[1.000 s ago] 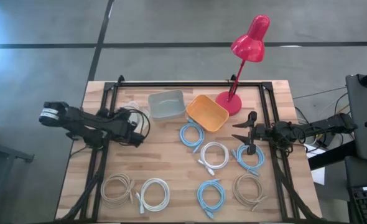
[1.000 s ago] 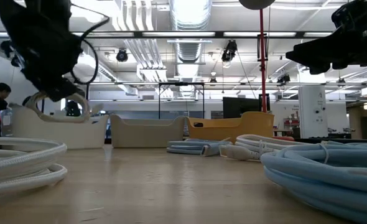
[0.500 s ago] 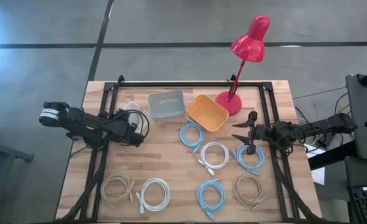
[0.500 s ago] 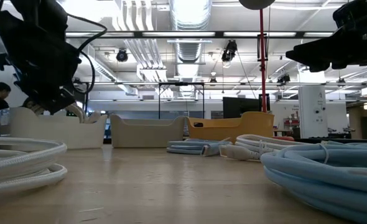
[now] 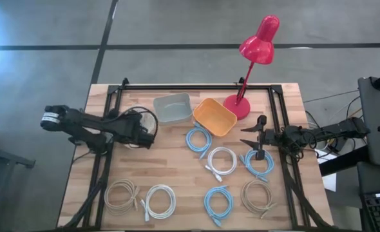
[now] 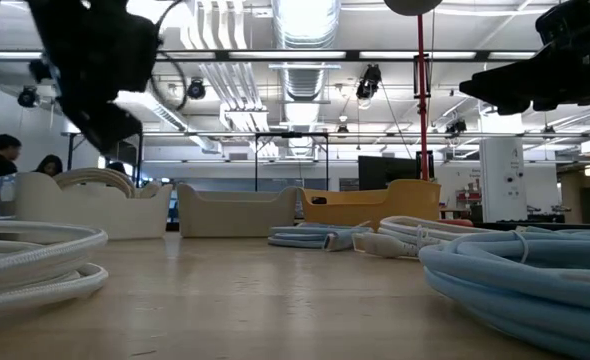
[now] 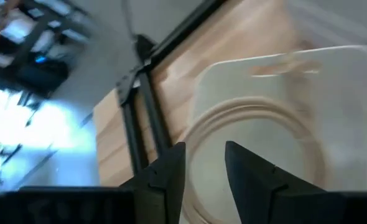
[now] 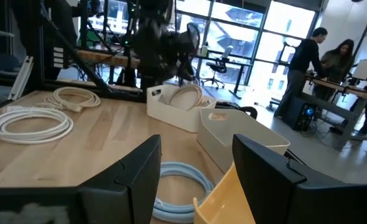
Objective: Sort HDMI cables
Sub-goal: Put the left brown hdmi cable into the white bin
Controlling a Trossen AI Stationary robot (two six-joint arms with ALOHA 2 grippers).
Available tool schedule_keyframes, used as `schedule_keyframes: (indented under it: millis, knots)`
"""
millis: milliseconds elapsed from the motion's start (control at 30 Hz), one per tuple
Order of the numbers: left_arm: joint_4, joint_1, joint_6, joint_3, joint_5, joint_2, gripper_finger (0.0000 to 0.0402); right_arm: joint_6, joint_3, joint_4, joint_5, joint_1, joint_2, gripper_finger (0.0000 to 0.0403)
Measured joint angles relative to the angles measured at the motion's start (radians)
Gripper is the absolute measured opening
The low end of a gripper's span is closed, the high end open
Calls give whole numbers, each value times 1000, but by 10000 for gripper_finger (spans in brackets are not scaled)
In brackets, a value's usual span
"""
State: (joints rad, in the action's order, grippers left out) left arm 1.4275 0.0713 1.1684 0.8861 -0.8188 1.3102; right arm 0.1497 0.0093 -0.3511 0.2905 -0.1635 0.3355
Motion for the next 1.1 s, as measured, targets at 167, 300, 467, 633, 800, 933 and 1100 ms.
schedule_keyframes:
  millis: [167,300,467,633,800,933,1100]
  knots:
    - [-39,15,-238,116,120,-1,126,8,0,0,0,0,0,194]
    - [-133,46,-471,134,315,-1,126,8,0,0,0,0,0,194]
    - [-249,141,-655,100,551,0,126,6,0,1,0,0,0,194]
    - [-311,271,-643,45,662,0,126,-16,0,2,0,0,0,194]
    - [-333,386,-486,-4,839,1,128,-17,0,2,0,0,0,194]
    - [-457,496,-420,-66,961,2,129,-16,0,2,0,0,0,194]
    - [-507,598,-339,-125,984,28,131,-16,0,1,0,0,0,194]
